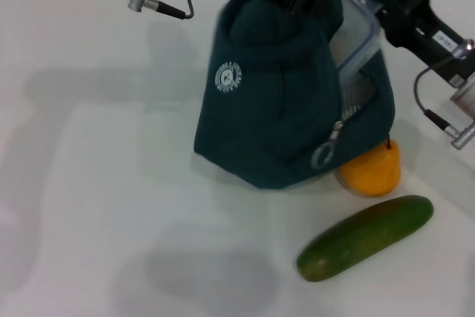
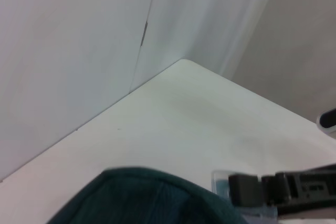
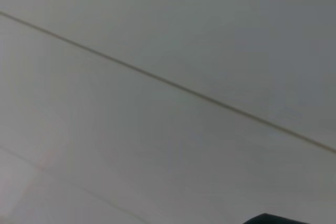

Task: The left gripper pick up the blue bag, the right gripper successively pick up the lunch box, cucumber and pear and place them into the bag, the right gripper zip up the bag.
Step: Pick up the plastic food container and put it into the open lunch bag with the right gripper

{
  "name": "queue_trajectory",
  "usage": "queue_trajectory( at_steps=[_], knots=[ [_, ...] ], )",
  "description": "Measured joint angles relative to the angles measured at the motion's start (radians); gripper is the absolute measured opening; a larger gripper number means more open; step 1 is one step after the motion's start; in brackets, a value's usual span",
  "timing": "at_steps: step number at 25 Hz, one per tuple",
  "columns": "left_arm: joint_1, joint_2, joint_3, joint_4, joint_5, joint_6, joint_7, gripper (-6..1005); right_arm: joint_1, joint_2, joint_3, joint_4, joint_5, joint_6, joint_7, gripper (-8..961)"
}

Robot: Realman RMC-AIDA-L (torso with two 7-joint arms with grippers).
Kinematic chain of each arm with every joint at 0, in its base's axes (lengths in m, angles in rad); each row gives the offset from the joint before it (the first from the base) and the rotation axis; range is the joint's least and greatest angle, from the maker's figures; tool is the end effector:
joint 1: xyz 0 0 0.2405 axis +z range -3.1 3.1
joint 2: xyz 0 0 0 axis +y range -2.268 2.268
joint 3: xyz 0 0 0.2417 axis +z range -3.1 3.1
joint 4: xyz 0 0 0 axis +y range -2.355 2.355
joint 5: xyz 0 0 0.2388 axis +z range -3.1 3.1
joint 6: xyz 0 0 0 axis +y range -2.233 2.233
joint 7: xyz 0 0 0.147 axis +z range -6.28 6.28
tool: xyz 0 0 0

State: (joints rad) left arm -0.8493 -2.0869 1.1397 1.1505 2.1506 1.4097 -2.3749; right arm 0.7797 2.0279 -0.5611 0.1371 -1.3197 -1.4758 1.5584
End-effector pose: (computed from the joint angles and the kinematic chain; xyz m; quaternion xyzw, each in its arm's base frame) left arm -0.0550 0.4241 0.0119 -0.9535 -0.2617 -0.1038 0.1073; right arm 0.2090 0.3765 -0.0454 -0.6451 0.5041 0.5713 0.0579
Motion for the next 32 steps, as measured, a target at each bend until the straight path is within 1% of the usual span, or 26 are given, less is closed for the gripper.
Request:
queue_trajectory(
  at_steps=[4, 17, 26, 32],
  knots=[
    [0.006, 0.0, 0.0, 0.0, 0.0, 0.001, 0.001, 47, 0.011, 0.0, 0.001, 0.007, -0.02, 0.003, 0.001, 172],
    [0.02, 0.0, 0.0, 0.006, 0.0, 0.01, -0.001, 47, -0.011, 0.0, -0.013, -0.024, -0.104, 0.004, 0.003, 179],
    [0.016, 0.005, -0.005, 0.008, 0.005, 0.011, -0.003, 47, -0.04, -0.002, -0.023, -0.054, -0.114, 0.004, 0.004, 180],
    [0.013, 0.005, -0.007, 0.008, 0.008, 0.011, -0.003, 48, -0.086, -0.002, -0.023, -0.112, -0.114, -0.002, 0.003, 179]
  ],
)
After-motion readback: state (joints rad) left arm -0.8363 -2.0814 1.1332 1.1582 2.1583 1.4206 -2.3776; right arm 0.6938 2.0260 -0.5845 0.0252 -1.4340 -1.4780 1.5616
